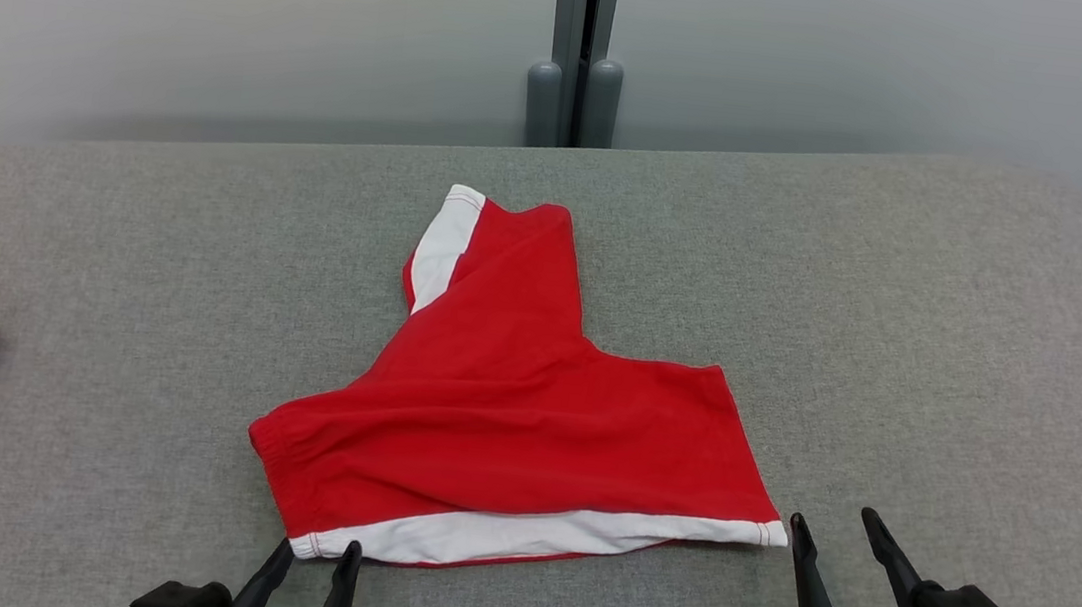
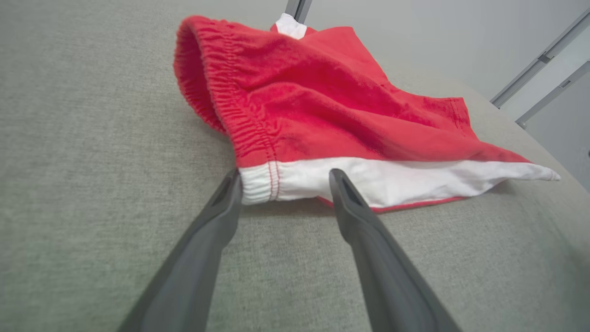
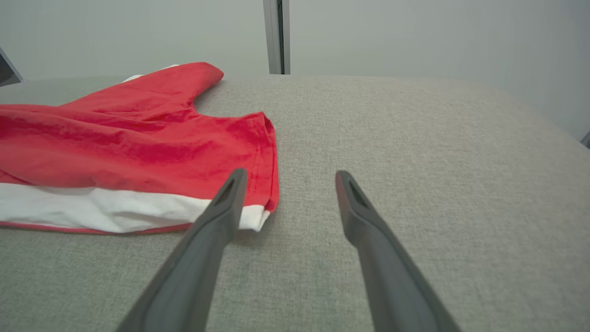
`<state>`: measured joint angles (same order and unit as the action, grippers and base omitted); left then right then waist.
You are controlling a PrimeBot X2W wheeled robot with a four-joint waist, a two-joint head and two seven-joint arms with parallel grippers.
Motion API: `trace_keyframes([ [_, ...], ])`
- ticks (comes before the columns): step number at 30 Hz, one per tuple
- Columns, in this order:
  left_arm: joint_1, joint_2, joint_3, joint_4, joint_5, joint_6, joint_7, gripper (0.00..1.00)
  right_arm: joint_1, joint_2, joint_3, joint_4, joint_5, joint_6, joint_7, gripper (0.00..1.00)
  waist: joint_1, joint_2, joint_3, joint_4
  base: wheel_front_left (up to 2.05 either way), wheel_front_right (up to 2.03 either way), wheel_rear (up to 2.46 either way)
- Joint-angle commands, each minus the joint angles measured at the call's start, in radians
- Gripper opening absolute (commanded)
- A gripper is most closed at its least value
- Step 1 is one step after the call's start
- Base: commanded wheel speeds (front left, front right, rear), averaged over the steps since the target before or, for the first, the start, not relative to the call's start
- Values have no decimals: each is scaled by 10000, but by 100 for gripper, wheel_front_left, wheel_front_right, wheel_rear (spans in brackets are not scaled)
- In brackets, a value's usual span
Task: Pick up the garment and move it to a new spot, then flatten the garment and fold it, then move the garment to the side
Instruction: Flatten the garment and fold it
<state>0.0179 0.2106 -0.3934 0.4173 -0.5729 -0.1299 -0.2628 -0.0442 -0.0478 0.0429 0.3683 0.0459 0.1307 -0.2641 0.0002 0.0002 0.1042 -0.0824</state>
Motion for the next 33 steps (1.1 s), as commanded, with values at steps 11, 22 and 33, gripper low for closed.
trace_keyframes([
  [11, -255, 507, -621, -370, -604, -15, -27, 25, -170, -48, -14, -139, 102, 1, -6, 100, -2, -2, 257, -82, 0, 0, 0],
  [22, -419, 772, -851, -687, -653, -15, -27, 0, -285, -47, 154, 146, 361, 3, -7, 100, -2, -2, 503, 100, 0, 0, 0],
  [33, -477, 869, -650, -772, -477, -15, -27, 0, -425, -48, 1057, 755, 1085, 1, -7, 100, -2, -2, 712, 155, 0, 0, 0],
])
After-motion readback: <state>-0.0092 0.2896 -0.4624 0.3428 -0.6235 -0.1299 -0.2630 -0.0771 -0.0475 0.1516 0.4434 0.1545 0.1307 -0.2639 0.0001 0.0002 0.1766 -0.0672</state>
